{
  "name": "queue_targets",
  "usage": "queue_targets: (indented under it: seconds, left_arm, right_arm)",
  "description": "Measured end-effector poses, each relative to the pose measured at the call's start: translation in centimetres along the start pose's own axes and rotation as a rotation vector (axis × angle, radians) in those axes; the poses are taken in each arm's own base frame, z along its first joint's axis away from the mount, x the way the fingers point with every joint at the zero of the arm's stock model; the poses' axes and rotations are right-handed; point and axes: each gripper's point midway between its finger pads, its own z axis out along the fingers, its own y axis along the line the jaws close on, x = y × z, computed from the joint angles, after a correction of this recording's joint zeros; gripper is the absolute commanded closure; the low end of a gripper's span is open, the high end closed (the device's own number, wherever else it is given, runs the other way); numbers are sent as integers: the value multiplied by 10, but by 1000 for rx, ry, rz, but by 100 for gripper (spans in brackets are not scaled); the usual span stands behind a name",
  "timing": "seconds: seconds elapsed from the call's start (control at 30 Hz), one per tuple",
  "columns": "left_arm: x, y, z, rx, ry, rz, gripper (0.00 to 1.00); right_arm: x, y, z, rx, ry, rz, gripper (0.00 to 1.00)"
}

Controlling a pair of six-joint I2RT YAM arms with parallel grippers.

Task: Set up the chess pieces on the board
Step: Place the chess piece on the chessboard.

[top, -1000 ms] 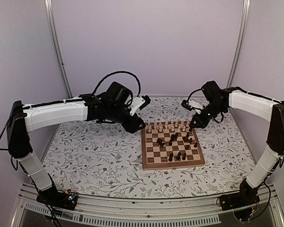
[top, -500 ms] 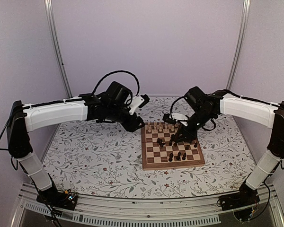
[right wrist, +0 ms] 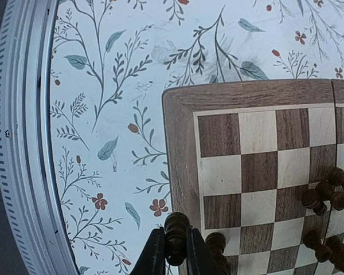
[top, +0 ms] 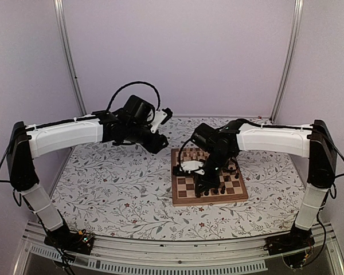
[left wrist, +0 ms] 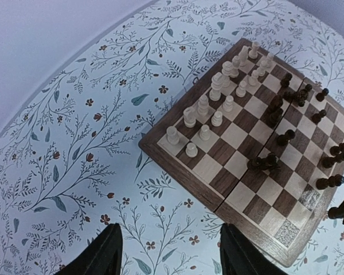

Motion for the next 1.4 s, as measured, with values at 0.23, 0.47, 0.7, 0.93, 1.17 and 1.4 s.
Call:
queue_targets:
  seconds: [0.23,0.47,0.7,0.93,1.17,1.4]
  left_arm:
    - [-1,1,-2,-7,-4,0,40]
    - [-1,1,-2,-7,-4,0,40]
    - [-1,1,-2,-7,-4,0,40]
    - [-2,1,-2,-6,-6,0,40]
    - [-3,0,-2,-1,-8,0,40]
    - [-3,0,-2,3,-8,3,41]
  right_arm:
    - [9,-7,13,24,62,5,88]
    - [15,-17,22,57,96,11,88]
    - [13,-26,27,90,98,14,88]
    - [12,-30,28,107,93,21,77]
    - [14,-33,31,119,107,29,61]
    - [9,-39,16,137,87,39,51]
